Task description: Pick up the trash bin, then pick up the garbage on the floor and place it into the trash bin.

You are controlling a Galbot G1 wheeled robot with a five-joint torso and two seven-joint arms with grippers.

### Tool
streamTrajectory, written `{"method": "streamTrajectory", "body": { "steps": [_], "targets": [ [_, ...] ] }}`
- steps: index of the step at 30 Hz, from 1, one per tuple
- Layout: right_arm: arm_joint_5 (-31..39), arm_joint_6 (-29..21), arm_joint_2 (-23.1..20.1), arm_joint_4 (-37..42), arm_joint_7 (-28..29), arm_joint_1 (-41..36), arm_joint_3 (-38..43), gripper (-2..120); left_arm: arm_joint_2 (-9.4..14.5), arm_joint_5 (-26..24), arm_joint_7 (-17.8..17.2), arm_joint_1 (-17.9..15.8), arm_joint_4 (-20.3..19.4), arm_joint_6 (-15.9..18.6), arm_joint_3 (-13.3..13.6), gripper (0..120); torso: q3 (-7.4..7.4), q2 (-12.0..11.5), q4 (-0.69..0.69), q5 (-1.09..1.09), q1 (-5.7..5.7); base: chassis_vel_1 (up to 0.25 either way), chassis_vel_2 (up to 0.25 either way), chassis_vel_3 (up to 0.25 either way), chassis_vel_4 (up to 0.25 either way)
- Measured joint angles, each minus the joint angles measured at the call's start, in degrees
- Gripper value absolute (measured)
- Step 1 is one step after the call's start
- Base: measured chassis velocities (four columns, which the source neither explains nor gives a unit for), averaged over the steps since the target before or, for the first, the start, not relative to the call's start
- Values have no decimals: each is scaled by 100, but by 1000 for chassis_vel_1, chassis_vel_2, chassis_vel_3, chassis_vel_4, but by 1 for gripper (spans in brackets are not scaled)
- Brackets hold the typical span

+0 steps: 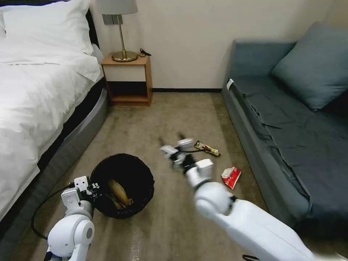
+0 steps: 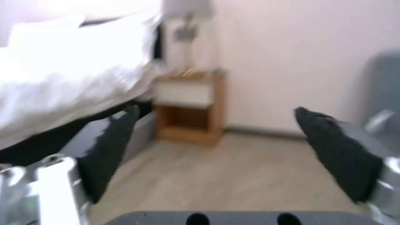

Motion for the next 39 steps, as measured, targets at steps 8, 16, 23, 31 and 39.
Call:
{"method": "streamTrajectory", "body": {
  "steps": [8,16,23,31,39],
  "targets": [
    [-1742,50,367,1192,211,-2391,2096,100,-45,2,21,2,39,-66,-72,3,0,0,-1,-1,0,0,0,0,0],
    [-2243,294,1293,1427,339,-3464,2269,100,-54,6,28,3,45,-89,-129,3,-1,0,1,-1,0,0,0,0,0],
    [-2286,467,1347,1253,274,-3454,2202,100,-72,9,29,-13,38,-97,-150,3,0,1,3,-2,0,0,0,0,0],
    [-2245,503,1322,1147,222,-3360,2137,100,-77,9,30,12,34,-121,-176,3,-1,1,3,-2,-1,-26,22,28,-22],
    [-2232,504,1302,1090,220,-3305,2118,100,-77,9,34,0,56,-130,-176,3,0,0,3,-1,0,-182,161,169,-173]
  ]
}}
